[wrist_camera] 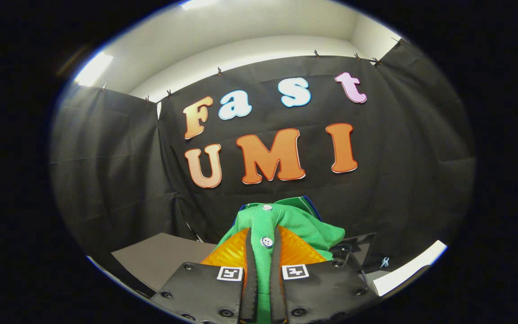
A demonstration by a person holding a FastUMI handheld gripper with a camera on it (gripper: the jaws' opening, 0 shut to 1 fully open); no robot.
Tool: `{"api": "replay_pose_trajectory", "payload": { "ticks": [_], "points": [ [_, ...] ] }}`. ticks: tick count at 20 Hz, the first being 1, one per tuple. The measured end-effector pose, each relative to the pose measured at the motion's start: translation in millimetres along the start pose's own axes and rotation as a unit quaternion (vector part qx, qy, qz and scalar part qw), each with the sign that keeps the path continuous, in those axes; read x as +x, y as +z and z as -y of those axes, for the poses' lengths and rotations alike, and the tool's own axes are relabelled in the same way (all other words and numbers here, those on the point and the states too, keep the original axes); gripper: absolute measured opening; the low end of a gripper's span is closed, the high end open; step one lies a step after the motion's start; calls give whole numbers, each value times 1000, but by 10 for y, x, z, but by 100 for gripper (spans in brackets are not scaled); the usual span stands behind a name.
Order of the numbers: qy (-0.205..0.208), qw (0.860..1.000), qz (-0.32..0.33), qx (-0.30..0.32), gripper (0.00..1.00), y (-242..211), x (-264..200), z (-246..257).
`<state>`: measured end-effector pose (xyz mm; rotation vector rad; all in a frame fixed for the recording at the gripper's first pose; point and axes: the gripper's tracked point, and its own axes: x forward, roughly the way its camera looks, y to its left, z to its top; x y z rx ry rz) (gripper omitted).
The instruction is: Put the clothes into the washing machine and then close the washing machine lid.
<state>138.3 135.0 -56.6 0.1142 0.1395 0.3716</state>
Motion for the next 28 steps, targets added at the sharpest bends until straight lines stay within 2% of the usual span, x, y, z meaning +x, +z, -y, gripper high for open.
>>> {"api": "replay_pose_trajectory", "payload": {
  "ticks": [3, 8, 12, 15, 21, 28],
  "points": [
    [-14, 1000, -23, -15, 18, -261, 22, 407],
    [-12, 998, -68, -9, 18, -800, 151, 841],
    [-1, 994, -107, 4, 19, -1266, 369, 956],
    [-8, 991, -136, 19, 18, -1723, 559, 1045],
    [-12, 970, -234, 65, 19, -2977, 786, 1095],
    [-2, 943, -327, 68, 19, -3984, 1052, 1090]
  ]
}}
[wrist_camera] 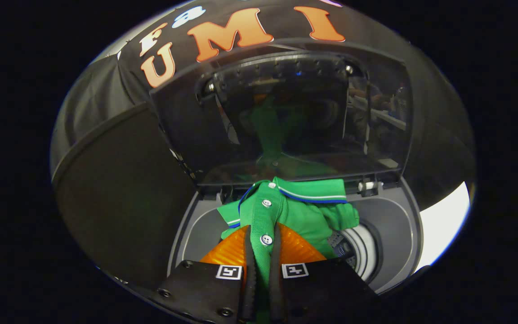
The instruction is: Put the clothes into the washing machine and then close the washing machine lid.
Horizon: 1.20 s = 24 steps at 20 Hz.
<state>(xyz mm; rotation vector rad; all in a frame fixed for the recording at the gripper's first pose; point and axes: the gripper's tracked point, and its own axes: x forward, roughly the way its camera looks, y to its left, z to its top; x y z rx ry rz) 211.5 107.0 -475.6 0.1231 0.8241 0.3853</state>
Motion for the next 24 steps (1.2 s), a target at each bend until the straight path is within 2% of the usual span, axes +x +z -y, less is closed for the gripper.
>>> {"api": "replay_pose_trajectory", "payload": {
  "ticks": [4, 7, 9, 13, 15, 16, 18, 23, 24],
  "points": [
    [-20, 997, -65, -25, 19, -467, 225, 83],
    [-42, 994, -101, 10, 19, -697, 301, 116],
    [-68, 992, -105, 15, 19, -740, 350, 172],
    [-84, 990, -113, 14, 19, -637, 325, 155],
    [-91, 990, -109, 14, 24, -637, 338, 205],
    [-97, 989, -107, 14, 30, -619, 315, 215],
    [-111, 989, -98, 12, 50, -581, 304, 213],
    [-108, 989, -94, 23, 100, -617, 126, 110],
    [-110, 990, -89, 27, 100, -605, 86, 89]
  ]
}}
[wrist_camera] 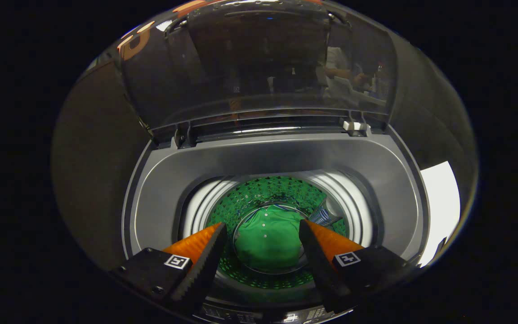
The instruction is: Put the clothes into the washing machine and then close the washing machine lid.
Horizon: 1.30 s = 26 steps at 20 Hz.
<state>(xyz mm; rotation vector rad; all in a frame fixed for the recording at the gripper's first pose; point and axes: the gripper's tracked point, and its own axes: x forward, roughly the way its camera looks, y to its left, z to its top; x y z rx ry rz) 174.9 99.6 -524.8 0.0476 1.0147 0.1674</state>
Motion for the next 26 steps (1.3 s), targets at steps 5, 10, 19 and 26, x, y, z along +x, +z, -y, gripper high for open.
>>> {"api": "replay_pose_trajectory", "payload": {
  "ticks": [5, 10, 19, 26],
  "points": [
    [-2, 999, 33, 23, 100, 96, -299, -16],
    [5, 992, 120, 40, 100, 626, -855, -57],
    [15, 962, 273, 6, 99, 2009, -1954, -199],
    [25, 946, 324, -10, 99, 2933, -2132, -320]
  ]
}}
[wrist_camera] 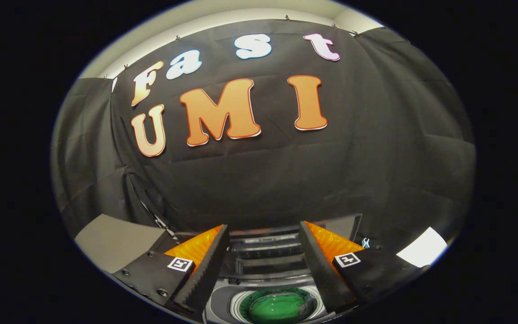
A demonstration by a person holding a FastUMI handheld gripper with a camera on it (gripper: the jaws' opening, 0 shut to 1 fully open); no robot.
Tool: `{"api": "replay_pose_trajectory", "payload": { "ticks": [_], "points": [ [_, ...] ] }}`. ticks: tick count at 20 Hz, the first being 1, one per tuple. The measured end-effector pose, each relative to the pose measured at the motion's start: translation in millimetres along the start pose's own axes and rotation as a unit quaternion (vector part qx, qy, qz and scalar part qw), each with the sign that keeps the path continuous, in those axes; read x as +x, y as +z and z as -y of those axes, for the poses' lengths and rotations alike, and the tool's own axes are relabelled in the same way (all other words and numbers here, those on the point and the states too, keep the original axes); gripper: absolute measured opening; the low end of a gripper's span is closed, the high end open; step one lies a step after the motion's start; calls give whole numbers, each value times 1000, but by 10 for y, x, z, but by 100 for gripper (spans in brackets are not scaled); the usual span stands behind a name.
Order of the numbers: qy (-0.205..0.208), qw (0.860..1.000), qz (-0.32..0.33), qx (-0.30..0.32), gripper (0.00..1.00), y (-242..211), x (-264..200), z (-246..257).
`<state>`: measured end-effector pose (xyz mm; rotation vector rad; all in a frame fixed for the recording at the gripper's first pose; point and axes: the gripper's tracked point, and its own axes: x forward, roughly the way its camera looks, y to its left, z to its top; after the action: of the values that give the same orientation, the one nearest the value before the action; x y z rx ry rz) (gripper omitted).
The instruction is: Put the clothes into the washing machine and then close the washing machine lid.
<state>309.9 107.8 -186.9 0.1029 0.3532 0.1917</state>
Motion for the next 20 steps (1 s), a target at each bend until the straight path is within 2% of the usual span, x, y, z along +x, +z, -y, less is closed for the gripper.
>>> {"api": "replay_pose_trajectory", "payload": {
  "ticks": [5, 13, 17, 18, 20],
  "points": [
    [8, 1000, -9, -19, 99, 196, 488, -57],
    [-7, 996, -82, -23, 99, -239, 1228, -13],
    [-24, 992, -114, -42, 99, -487, 1379, 124],
    [-27, 994, -95, -41, 99, -424, 1412, 110],
    [-24, 994, -97, -51, 99, -440, 1341, 109]
  ]
}}
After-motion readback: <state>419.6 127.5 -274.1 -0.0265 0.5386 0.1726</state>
